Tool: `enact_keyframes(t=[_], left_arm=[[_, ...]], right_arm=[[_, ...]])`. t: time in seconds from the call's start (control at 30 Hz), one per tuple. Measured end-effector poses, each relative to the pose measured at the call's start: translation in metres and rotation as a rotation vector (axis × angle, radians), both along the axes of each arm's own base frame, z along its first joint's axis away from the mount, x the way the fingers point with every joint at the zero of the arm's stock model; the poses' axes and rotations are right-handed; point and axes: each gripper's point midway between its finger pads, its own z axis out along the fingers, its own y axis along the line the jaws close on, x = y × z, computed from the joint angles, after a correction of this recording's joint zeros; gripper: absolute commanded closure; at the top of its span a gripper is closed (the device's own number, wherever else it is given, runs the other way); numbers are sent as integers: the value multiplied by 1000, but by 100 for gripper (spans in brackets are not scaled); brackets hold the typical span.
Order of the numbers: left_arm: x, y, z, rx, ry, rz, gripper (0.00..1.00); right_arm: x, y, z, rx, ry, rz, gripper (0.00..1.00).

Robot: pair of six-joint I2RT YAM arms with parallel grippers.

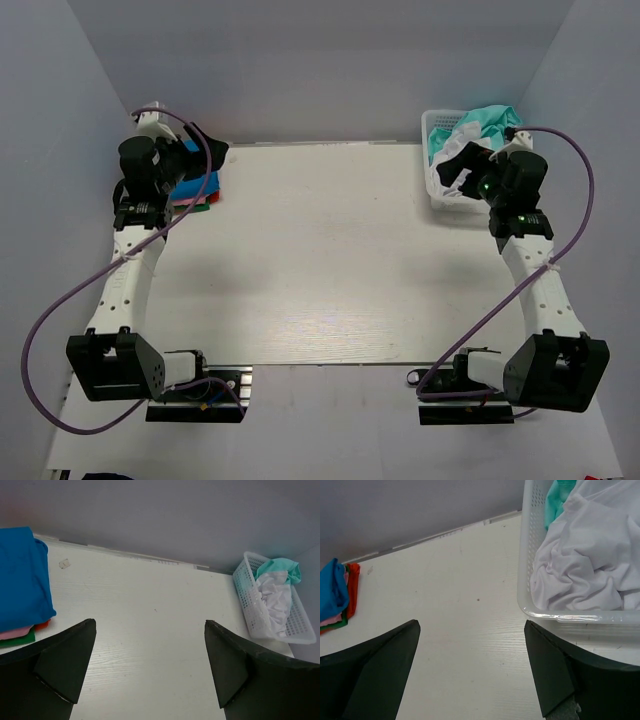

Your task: Fold and stack the t-shirts

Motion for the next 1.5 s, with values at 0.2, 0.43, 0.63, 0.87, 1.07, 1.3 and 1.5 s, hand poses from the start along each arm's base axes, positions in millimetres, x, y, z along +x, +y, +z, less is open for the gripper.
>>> enact_keyframes(t=[0.2,0.43,0.63,0.87,1.07,1.3,1.5], left_arm=[[6,0,-27,-5,91,0,1],[8,0,-43,-8,146,1,1],[25,0,-67,-10,217,-2,1],[52,-3,-94,-20,300,-26,1],[64,-9,-107,-34,341,-64,1],[76,-19,-122,-65,390,-123,1],[81,-26,-149,-111,459,-155,1]], right_arm=[[10,-3,-18,-55,39,14,10],[73,-32,-39,-115,195,-92,10],[131,-76,-57,-204,335,-230,10],[167,-118,-109,-284,465,-299,10],[187,-148,-174,-341,561,-347,10],[205,-158,-237,-323,587,-328,10],[227,-145,-237,-246,504,-278,46]])
